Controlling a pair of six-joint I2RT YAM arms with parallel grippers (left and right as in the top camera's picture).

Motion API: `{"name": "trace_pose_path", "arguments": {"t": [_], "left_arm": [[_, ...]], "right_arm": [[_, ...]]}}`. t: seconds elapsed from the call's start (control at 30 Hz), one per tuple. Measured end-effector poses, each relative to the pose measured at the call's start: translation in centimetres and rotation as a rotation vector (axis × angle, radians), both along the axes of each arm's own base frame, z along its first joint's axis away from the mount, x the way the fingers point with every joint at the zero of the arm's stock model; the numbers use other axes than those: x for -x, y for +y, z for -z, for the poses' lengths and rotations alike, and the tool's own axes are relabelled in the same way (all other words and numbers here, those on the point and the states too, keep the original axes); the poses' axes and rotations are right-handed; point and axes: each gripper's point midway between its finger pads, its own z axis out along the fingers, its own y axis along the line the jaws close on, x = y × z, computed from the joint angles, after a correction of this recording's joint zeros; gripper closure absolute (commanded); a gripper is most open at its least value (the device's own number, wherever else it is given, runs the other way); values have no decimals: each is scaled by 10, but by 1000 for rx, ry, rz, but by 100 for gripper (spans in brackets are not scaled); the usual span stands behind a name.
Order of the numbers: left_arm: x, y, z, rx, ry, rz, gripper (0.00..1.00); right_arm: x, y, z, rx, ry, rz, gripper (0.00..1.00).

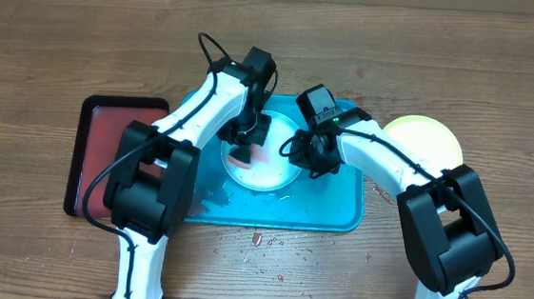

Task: Clean dirty plates on tray and stack at the side
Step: 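Scrub the light-blue plate with the sponge in left gripper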

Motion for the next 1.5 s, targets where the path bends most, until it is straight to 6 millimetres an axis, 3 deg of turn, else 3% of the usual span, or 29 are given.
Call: {"name": "trace_pose_path", "arguments": {"t": [0.17, 0.3, 0.4, 0.53, 0.67, 0.77, 0.93, 1.23, 1.37, 1.5], "left_arm": [[23, -40, -9, 254, 85, 180, 96], [21, -47, -11, 282, 71, 197, 96], [12, -28, -3, 154, 48, 95, 96], [4, 24, 2, -160, 6, -141, 96], [-1, 45, 0, -278, -38, -222, 96], [-1, 48, 0, -304, -49, -246, 96], [6, 27, 2, -193, 5, -147, 96], [29, -41, -9, 216, 112, 137, 96], [29, -52, -13, 285, 104, 179, 96], [17, -49, -10, 249, 55, 159, 96]], "right_arm": [[0, 0, 0, 0, 0, 0, 96], [0, 0, 0, 0, 1, 0, 96], [0, 0, 0, 1, 0, 1, 96], [0, 0, 0, 0, 0, 0, 96], [0, 0, 0, 0, 0, 0, 96], [0, 0, 0, 0, 0, 0, 96], [0, 0, 0, 0, 0, 0, 96], [0, 0, 0, 1, 0, 0, 96], [0, 0, 0, 1, 0, 0, 96], [0, 0, 0, 1, 0, 1, 96]]}}
